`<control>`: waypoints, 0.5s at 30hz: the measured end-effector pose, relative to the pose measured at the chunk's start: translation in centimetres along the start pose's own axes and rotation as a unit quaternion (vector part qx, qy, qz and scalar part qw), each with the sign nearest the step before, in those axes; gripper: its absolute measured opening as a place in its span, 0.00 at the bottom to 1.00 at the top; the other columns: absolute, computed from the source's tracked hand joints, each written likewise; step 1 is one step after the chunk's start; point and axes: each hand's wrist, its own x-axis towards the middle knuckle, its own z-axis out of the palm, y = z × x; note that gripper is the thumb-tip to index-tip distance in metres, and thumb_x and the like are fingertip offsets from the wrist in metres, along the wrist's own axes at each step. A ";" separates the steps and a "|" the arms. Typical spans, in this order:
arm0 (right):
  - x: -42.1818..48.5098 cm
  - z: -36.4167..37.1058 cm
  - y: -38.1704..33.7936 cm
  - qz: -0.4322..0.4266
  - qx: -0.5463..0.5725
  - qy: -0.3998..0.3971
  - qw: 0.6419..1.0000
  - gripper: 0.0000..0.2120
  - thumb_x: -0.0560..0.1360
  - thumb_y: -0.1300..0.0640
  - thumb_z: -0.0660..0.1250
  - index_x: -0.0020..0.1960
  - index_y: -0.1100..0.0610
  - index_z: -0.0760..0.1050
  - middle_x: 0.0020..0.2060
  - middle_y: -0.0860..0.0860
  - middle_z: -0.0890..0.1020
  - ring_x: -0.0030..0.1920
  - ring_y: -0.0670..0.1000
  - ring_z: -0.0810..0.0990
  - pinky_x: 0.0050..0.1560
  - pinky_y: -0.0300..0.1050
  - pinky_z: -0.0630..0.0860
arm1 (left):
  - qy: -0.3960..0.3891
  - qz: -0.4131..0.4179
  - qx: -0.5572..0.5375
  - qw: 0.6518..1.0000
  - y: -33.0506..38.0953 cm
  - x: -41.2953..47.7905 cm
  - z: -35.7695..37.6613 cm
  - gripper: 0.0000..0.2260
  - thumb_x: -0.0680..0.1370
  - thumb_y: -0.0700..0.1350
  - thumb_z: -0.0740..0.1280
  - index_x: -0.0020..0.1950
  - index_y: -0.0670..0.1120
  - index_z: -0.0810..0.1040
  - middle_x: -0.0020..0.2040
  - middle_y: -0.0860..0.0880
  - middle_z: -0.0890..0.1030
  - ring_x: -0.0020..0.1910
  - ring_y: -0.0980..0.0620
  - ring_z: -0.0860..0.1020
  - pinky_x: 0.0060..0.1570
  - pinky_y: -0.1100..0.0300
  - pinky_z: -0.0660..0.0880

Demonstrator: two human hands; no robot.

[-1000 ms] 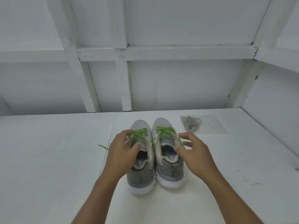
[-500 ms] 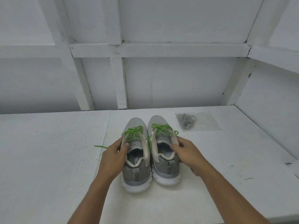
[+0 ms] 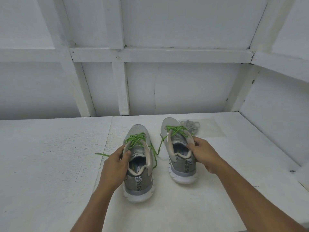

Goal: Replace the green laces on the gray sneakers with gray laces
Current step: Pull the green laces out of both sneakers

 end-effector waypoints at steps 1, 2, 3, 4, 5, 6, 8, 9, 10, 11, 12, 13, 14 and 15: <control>0.0 0.0 0.0 0.003 0.001 -0.001 1.000 0.10 0.79 0.58 0.60 0.52 0.48 0.79 0.45 0.52 0.84 0.49 0.58 0.82 0.46 0.51 0.78 | 0.000 0.000 0.001 1.000 -0.1 0.1 0.0 0.14 0.82 0.51 0.59 0.66 0.57 0.76 0.52 0.54 0.82 0.50 0.55 0.78 0.51 0.55 0.76; 0.0 0.0 0.0 0.006 0.004 -0.002 1.000 0.10 0.79 0.58 0.60 0.51 0.49 0.79 0.45 0.53 0.84 0.49 0.58 0.82 0.45 0.51 0.77 | 0.001 0.001 0.001 1.000 -0.1 0.1 0.0 0.14 0.82 0.51 0.59 0.66 0.56 0.76 0.51 0.54 0.82 0.50 0.55 0.78 0.51 0.55 0.76; 0.0 0.0 0.0 0.009 0.007 -0.005 1.000 0.10 0.79 0.58 0.60 0.51 0.49 0.79 0.46 0.54 0.84 0.48 0.58 0.82 0.44 0.50 0.77 | 0.002 0.000 0.001 1.000 -0.2 0.1 0.1 0.14 0.82 0.51 0.59 0.66 0.56 0.76 0.51 0.54 0.82 0.50 0.55 0.78 0.50 0.54 0.76; 0.1 0.0 0.0 0.012 0.010 -0.007 1.000 0.10 0.79 0.58 0.60 0.51 0.49 0.79 0.46 0.55 0.84 0.46 0.57 0.81 0.43 0.50 0.76 | 0.003 0.001 0.001 1.000 -0.2 0.2 0.1 0.14 0.82 0.51 0.59 0.65 0.56 0.76 0.50 0.54 0.82 0.49 0.56 0.78 0.50 0.55 0.76; 0.1 0.0 0.0 0.014 0.014 -0.009 1.000 0.10 0.79 0.59 0.60 0.51 0.49 0.79 0.47 0.56 0.84 0.45 0.57 0.80 0.43 0.50 0.75 | 0.003 0.003 0.001 1.000 -0.3 0.2 0.1 0.13 0.82 0.51 0.59 0.65 0.56 0.77 0.50 0.54 0.82 0.49 0.56 0.78 0.49 0.55 0.76; 0.1 0.0 0.0 0.016 0.017 -0.012 1.000 0.10 0.79 0.59 0.60 0.51 0.49 0.79 0.47 0.57 0.84 0.44 0.56 0.80 0.43 0.50 0.75 | 0.004 0.005 0.000 1.000 -0.3 0.2 0.1 0.13 0.82 0.50 0.59 0.64 0.56 0.77 0.49 0.54 0.82 0.48 0.56 0.78 0.49 0.55 0.76; 0.2 0.0 0.0 0.017 0.020 -0.015 1.000 0.10 0.78 0.59 0.61 0.51 0.49 0.79 0.47 0.57 0.84 0.44 0.56 0.79 0.43 0.50 0.75 | 0.009 0.009 -0.005 1.000 -0.1 0.2 0.1 0.12 0.82 0.49 0.59 0.61 0.55 0.78 0.48 0.53 0.82 0.48 0.54 0.79 0.50 0.53 0.76; 0.2 0.0 0.0 0.017 0.022 -0.017 0.999 0.10 0.78 0.59 0.61 0.51 0.49 0.79 0.48 0.57 0.84 0.45 0.56 0.79 0.44 0.50 0.75 | 0.013 0.010 -0.009 1.000 -0.1 0.3 0.1 0.11 0.82 0.49 0.58 0.59 0.54 0.79 0.47 0.52 0.83 0.48 0.52 0.79 0.50 0.51 0.76; 0.2 0.0 0.0 0.018 0.024 -0.019 0.999 0.10 0.78 0.59 0.61 0.51 0.49 0.79 0.48 0.57 0.84 0.45 0.57 0.79 0.44 0.50 0.76 | 0.018 0.011 -0.012 1.000 0.1 0.4 0.0 0.11 0.82 0.48 0.58 0.56 0.52 0.80 0.46 0.50 0.83 0.48 0.50 0.79 0.49 0.50 0.75; 0.2 0.0 0.0 0.019 0.025 -0.020 0.999 0.10 0.78 0.59 0.61 0.51 0.48 0.79 0.48 0.56 0.84 0.46 0.57 0.80 0.44 0.51 0.76 | 0.023 0.010 -0.013 1.000 0.2 0.5 0.0 0.11 0.82 0.47 0.58 0.55 0.50 0.80 0.45 0.49 0.83 0.47 0.49 0.79 0.49 0.49 0.75; 0.1 0.0 0.0 0.020 0.024 -0.019 0.999 0.10 0.78 0.59 0.61 0.51 0.48 0.79 0.48 0.56 0.84 0.47 0.58 0.80 0.44 0.51 0.76 | 0.026 0.012 -0.013 0.999 0.4 0.6 0.0 0.11 0.82 0.47 0.58 0.54 0.49 0.80 0.45 0.48 0.83 0.47 0.48 0.79 0.49 0.50 0.75; 0.1 0.0 0.0 0.021 0.022 -0.020 0.999 0.10 0.78 0.59 0.61 0.51 0.48 0.79 0.48 0.56 0.84 0.47 0.58 0.80 0.44 0.51 0.76 | 0.028 0.015 -0.011 0.999 0.5 0.7 -0.1 0.11 0.82 0.46 0.59 0.54 0.49 0.80 0.45 0.47 0.83 0.47 0.47 0.79 0.48 0.50 0.75; 0.1 0.1 0.0 0.022 0.022 -0.020 0.999 0.10 0.78 0.59 0.61 0.51 0.48 0.79 0.48 0.57 0.84 0.46 0.58 0.80 0.44 0.51 0.76 | 0.027 0.019 -0.010 0.999 0.5 0.9 -0.1 0.10 0.82 0.46 0.59 0.53 0.49 0.80 0.44 0.47 0.83 0.47 0.47 0.79 0.48 0.51 0.75; 0.1 0.1 0.0 0.023 0.024 -0.020 0.999 0.10 0.78 0.59 0.62 0.51 0.48 0.80 0.48 0.57 0.83 0.45 0.57 0.79 0.44 0.51 0.76 | 0.025 0.022 -0.008 0.999 0.5 0.9 0.0 0.10 0.82 0.46 0.59 0.53 0.50 0.80 0.44 0.47 0.83 0.47 0.47 0.79 0.47 0.52 0.75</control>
